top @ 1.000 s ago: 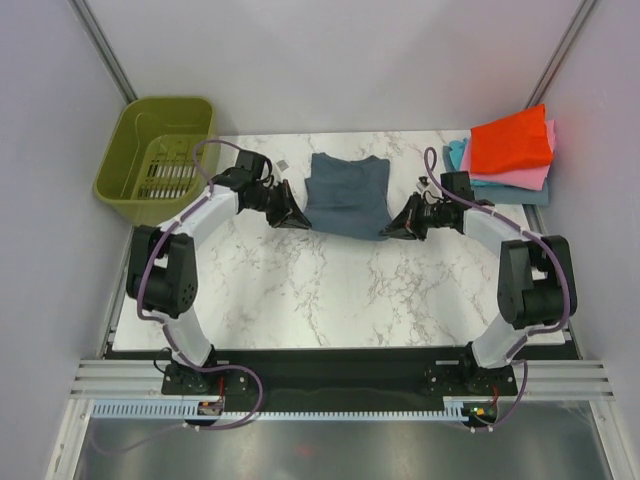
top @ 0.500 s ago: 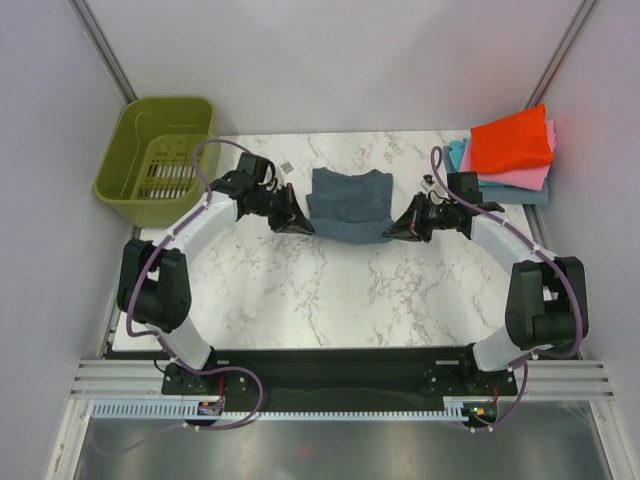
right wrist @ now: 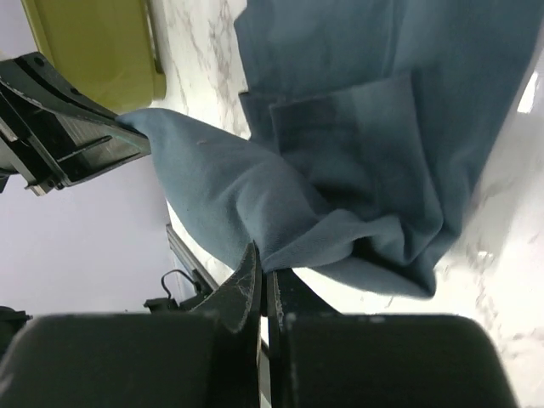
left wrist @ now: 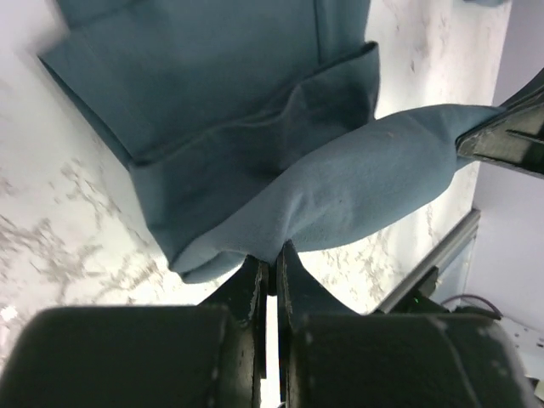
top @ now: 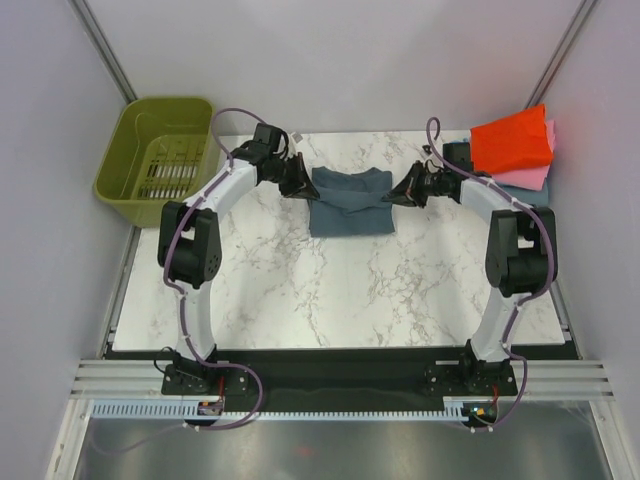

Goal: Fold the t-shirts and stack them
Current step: Fold the tshirt

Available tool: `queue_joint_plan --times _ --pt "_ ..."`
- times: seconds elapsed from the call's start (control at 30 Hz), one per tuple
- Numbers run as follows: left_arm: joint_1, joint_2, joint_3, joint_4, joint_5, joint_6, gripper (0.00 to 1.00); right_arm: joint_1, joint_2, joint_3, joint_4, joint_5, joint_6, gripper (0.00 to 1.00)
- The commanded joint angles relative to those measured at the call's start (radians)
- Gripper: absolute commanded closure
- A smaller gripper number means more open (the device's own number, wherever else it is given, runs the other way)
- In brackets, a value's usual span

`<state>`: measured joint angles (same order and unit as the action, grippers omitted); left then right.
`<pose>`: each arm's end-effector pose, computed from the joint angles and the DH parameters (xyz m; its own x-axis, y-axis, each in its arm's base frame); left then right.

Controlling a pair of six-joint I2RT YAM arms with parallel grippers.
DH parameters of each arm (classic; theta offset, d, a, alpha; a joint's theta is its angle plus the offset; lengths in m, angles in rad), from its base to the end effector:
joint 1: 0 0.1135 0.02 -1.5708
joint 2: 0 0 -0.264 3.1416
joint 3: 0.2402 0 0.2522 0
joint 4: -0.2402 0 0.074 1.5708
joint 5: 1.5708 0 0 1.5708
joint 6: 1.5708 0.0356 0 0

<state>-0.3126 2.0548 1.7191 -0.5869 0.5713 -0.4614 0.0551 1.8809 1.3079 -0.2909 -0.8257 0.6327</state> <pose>0.4286 -0.1588 0.2403 -0.9327 -0.0921 -0.3487 0.1721 0.7360 -0.6548 0.4006 0.0483 0.2079 -0.9162 0.3510 -0.1933 0.0345 0.5495 0.8348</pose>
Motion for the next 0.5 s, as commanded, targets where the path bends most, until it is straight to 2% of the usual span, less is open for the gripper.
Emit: queue_joint_plan --times 0.0,0.17,0.33,0.47 --pt "0.012 0.062 0.106 0.033 -0.060 0.064 0.98 -0.011 0.107 0.149 0.082 0.011 0.002 1.00" --pt "0.012 0.198 0.276 0.078 -0.096 0.102 0.98 -0.009 0.228 0.281 0.108 0.026 0.010 1.00" --pt "0.015 0.321 0.440 0.117 -0.247 0.147 0.98 -0.009 0.355 0.410 0.168 0.036 0.032 1.00" --pt "0.010 0.358 0.491 0.147 -0.289 0.164 0.98 -0.011 0.441 0.542 0.177 0.069 0.028 1.00"
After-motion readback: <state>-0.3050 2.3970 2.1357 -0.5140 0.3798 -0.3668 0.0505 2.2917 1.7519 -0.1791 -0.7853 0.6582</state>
